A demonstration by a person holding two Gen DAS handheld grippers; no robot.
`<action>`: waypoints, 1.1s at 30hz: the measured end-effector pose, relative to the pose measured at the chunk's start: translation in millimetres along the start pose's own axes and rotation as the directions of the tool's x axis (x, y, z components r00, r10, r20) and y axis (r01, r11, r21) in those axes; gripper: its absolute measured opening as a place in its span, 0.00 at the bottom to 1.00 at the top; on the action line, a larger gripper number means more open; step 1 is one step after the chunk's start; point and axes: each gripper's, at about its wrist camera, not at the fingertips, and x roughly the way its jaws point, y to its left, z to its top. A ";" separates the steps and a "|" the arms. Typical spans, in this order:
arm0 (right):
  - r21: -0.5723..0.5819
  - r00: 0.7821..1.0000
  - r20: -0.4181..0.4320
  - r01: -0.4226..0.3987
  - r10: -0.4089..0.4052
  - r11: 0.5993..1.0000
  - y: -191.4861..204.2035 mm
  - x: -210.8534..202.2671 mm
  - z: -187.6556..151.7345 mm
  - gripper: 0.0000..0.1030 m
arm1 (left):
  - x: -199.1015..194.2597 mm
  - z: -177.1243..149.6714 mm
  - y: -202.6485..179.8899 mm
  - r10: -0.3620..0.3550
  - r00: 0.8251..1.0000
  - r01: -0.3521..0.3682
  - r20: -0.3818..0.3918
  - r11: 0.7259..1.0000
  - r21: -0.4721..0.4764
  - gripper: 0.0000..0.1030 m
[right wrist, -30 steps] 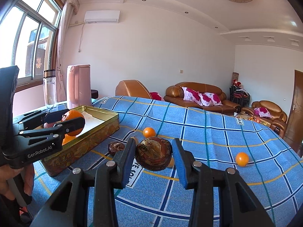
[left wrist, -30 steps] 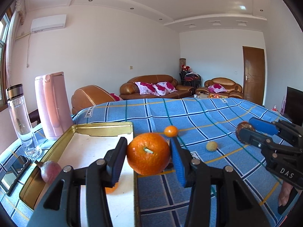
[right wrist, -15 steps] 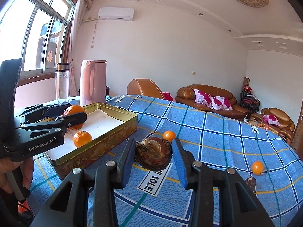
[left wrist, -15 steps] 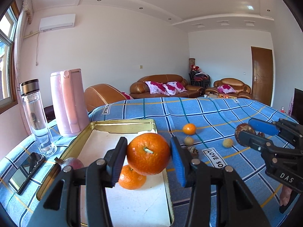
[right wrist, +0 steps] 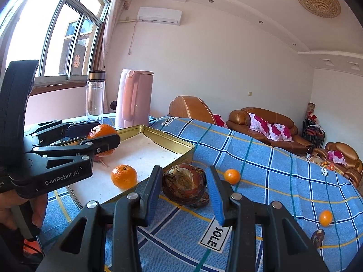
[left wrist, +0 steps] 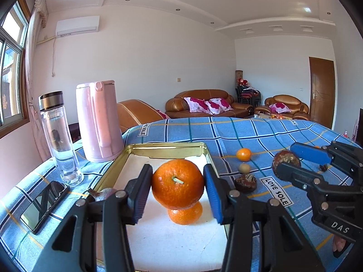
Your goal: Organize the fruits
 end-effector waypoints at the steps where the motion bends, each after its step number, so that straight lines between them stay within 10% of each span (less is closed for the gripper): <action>1: -0.005 1.000 -0.001 -0.006 0.006 1.000 2.7 1.6 1.0 0.41 | 0.5 0.1 2.2 0.004 1.000 -0.004 -0.002 1.000 -0.003 0.47; 33: -0.077 0.989 -0.035 -0.149 0.147 0.986 60.4 41.9 16.6 0.41 | 8.4 -13.6 46.1 0.102 0.990 -0.105 -0.100 0.994 -0.022 0.47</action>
